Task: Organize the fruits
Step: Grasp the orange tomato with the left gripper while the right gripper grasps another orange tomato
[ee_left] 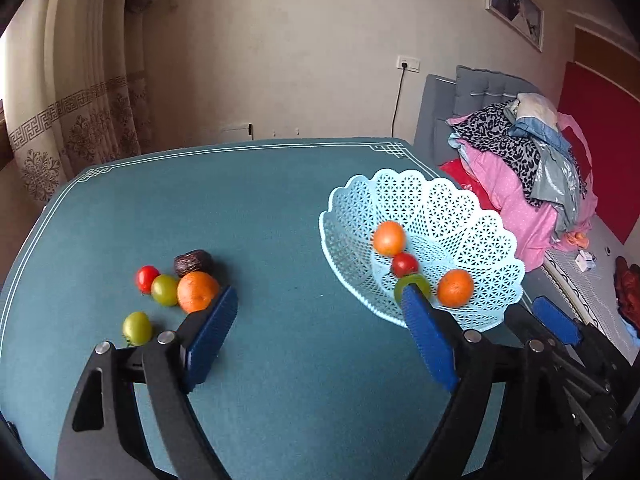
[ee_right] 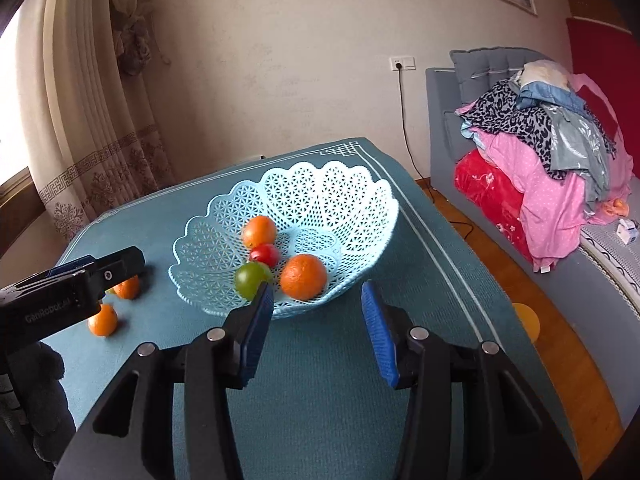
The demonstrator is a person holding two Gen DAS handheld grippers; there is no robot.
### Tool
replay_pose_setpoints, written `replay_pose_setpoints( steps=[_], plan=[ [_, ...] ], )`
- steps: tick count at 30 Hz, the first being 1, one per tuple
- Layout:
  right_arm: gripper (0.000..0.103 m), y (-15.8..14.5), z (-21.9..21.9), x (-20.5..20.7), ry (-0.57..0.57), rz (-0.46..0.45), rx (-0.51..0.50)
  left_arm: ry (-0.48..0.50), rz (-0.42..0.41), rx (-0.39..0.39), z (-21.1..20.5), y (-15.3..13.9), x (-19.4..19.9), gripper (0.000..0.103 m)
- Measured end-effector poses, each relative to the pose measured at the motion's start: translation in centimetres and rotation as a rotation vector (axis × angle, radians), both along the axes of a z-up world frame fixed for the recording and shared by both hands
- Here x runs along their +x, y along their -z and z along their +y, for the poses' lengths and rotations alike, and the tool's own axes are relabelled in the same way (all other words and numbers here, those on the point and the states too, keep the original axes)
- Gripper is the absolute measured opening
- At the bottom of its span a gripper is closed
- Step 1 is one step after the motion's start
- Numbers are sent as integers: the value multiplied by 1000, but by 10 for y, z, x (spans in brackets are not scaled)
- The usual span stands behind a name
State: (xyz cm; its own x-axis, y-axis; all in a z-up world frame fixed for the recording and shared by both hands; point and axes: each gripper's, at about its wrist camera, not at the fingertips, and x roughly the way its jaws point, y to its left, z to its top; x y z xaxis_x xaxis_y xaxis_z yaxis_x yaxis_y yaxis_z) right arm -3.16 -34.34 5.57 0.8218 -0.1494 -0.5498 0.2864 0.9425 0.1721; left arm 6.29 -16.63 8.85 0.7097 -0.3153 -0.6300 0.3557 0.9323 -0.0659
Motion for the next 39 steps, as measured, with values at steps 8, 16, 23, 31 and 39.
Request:
replay_pose_setpoints(
  steps=[8,16,23,31,39],
  plan=[
    [47,-2,37,8,-85,13,-18,-104,12,15,53,11,-2,85],
    [48,1,58,10,-133,30,-22,-200,91,21,87,34,12,85],
    [48,6,67,11,-161,43,-20,-213,134,37,86,51,26,79],
    [48,14,82,11,-193,65,-31,-229,176,17,89,70,36,62],
    [48,19,96,15,-244,101,-43,-226,193,-32,104,70,26,43]
  ],
)
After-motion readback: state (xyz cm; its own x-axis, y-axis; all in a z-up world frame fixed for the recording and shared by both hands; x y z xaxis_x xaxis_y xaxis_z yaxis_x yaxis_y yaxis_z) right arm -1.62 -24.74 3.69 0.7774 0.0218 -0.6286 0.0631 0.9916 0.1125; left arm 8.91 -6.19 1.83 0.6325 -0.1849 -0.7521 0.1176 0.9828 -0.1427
